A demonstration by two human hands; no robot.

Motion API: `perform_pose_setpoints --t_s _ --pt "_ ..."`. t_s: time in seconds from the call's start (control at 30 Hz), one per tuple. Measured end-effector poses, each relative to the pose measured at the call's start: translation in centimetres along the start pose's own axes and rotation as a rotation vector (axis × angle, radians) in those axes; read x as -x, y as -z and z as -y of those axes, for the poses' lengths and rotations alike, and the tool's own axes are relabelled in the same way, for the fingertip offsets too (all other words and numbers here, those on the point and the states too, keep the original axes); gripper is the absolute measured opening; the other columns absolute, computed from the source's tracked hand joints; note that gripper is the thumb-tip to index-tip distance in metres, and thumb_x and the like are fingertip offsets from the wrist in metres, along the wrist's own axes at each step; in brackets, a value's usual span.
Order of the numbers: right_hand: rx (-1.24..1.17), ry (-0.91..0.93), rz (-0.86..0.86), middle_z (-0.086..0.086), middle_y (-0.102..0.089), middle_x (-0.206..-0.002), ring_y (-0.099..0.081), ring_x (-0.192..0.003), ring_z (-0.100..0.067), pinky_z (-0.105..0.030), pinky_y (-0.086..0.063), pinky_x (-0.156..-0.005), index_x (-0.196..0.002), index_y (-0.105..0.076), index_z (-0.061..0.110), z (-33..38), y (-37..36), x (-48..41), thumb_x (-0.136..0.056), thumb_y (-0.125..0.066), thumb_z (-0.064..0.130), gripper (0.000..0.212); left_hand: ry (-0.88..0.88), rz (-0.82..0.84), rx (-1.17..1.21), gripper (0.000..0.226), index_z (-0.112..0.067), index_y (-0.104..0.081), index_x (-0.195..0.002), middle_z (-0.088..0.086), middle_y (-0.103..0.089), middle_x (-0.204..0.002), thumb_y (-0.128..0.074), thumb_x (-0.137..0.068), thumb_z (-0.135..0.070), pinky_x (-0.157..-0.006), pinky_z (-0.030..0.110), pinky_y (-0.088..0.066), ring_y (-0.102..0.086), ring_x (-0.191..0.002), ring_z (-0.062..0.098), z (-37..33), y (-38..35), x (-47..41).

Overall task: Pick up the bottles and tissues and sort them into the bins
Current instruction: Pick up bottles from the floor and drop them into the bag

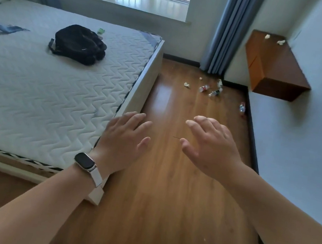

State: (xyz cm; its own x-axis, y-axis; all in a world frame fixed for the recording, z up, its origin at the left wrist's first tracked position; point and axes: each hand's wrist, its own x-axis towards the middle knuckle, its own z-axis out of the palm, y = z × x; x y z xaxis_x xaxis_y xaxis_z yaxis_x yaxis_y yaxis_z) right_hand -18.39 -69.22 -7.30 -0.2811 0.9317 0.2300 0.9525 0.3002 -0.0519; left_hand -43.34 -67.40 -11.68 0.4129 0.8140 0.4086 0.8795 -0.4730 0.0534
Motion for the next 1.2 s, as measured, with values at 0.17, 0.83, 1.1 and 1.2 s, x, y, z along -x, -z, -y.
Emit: perform_pose_setpoints --t_s 0.17,0.83,1.1,1.2 --pt "-0.033 -0.075 0.002 -0.004 -0.052 -0.134 -0.046 -0.125 -0.026 -0.045 -0.037 -0.099 -0.129 -0.055 0.018 -3.0 -0.7 -3.5 -0.087 -0.038 0.054 0.058 -0.046 0.014 0.021 0.043 -0.016 -0.06 -0.125 0.008 -0.057 -0.132 -0.048 -0.091 -0.039 -0.096 0.048 -0.042 -0.049 -0.124 0.029 1.1 -1.9 -5.5" --pt "-0.116 -0.175 0.056 -0.007 -0.049 -0.139 -0.042 -0.129 -0.027 -0.043 -0.032 -0.102 -0.133 -0.052 0.017 -31.2 -5.5 -22.4 -0.089 -0.032 0.054 0.061 -0.125 0.119 -0.031 0.042 -0.017 -0.057 -0.127 0.012 -0.052 -0.139 -0.058 -0.091 -0.038 -0.099 0.049 -0.042 -0.048 -0.129 0.03 -5.9 -15.1 -37.6" --pt "-0.125 -0.208 0.039 -0.008 -0.049 -0.139 -0.042 -0.13 -0.027 -0.046 -0.033 -0.103 -0.132 -0.052 0.017 -37.8 -5.7 -27.4 -0.091 -0.031 0.054 0.059 -0.147 0.115 0.003 0.044 -0.02 -0.057 -0.126 0.009 -0.051 -0.14 -0.045 -0.091 -0.043 -0.101 0.046 -0.038 -0.045 -0.129 0.029 -6.0 -18.2 -46.8" --pt "-0.119 -0.218 0.036 -0.008 -0.049 -0.139 -0.043 -0.129 -0.027 -0.045 -0.034 -0.103 -0.131 -0.053 0.017 -39.3 -6.7 -30.0 -0.091 -0.03 0.054 0.059 -0.157 0.12 0.017 0.044 -0.019 -0.057 -0.127 0.009 -0.051 -0.139 -0.046 -0.091 -0.042 -0.102 0.046 -0.038 -0.045 -0.13 0.029 -5.1 -19.9 -49.4"
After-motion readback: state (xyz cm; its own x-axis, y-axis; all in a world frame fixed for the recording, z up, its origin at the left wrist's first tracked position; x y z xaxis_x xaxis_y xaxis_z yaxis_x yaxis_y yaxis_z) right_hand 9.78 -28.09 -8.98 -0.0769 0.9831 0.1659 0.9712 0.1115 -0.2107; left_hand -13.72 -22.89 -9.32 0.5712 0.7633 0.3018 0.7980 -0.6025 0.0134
